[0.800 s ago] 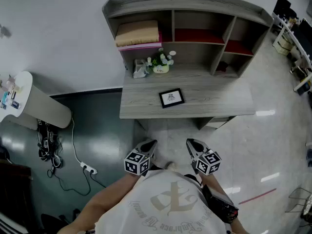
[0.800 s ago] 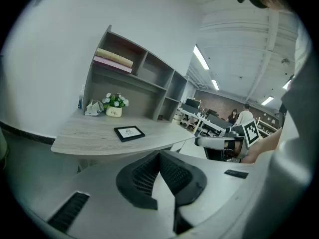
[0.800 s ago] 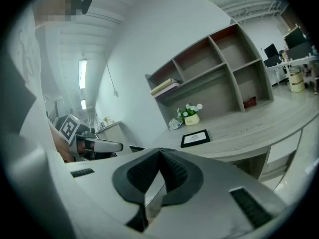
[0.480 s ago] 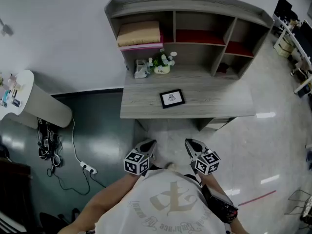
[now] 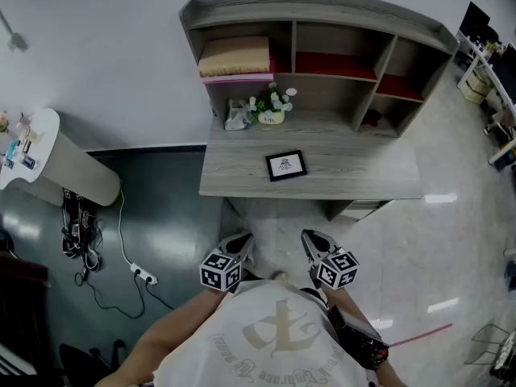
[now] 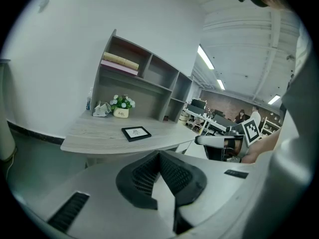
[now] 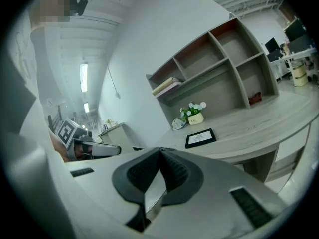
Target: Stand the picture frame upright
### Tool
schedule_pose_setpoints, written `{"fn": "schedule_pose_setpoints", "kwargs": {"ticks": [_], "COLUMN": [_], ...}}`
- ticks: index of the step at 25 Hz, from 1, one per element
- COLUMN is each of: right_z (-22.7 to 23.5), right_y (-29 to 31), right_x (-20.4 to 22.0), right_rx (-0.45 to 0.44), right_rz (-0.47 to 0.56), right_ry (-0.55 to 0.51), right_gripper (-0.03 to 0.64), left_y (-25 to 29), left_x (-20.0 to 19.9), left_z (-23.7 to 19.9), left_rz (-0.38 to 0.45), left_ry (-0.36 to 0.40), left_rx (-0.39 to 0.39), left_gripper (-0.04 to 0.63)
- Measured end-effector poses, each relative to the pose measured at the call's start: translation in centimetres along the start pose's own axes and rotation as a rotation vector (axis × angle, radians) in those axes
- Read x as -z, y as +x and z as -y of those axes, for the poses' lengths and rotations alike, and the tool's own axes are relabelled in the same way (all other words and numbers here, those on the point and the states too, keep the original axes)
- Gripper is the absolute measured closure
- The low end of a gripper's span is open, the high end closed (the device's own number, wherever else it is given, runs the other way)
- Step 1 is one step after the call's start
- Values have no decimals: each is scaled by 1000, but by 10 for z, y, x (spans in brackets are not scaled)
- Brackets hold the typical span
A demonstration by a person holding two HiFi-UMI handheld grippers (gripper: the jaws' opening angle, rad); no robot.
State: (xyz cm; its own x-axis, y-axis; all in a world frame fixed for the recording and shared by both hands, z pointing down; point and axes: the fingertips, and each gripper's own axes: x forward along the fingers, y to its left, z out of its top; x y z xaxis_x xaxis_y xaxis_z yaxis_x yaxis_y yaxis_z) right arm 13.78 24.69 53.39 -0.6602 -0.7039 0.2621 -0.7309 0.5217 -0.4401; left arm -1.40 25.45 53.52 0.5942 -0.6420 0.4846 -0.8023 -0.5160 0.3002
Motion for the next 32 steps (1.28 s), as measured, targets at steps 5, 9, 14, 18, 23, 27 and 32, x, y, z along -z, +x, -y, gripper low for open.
{"fn": "schedule_pose_setpoints", "kwargs": {"ticks": [5, 9, 14, 18, 23, 27, 32], "right_z": [2, 7, 7, 13, 19, 27, 49], "right_y": [10, 15, 24, 35, 54, 64, 76], "right_x": [-4, -1, -2, -1, -4, -11, -23], "right_rx": [-12, -14, -15, -14, -2, 16, 58], "right_rz": [-15, -28, -46, -62, -80, -90, -89], "right_ry": [-4, 9, 16, 22, 25, 32, 61], "right_gripper": [612, 612, 612, 612, 612, 611, 612], "left_y": [-2, -3, -9, -8, -1, 17, 52], "left_x": [-5, -6, -16, -18, -15, -28, -52], "left_z": [-7, -12, -34, -48, -61, -74, -81], "left_rz": [14, 20, 50, 60, 42, 36, 27], "left_ry": [-4, -12, -44, -68, -90, -94, -65], "left_rx": [-25, -41, -94, -116, -110, -86, -32], "left_gripper": [583, 583, 583, 583, 583, 583, 583]}}
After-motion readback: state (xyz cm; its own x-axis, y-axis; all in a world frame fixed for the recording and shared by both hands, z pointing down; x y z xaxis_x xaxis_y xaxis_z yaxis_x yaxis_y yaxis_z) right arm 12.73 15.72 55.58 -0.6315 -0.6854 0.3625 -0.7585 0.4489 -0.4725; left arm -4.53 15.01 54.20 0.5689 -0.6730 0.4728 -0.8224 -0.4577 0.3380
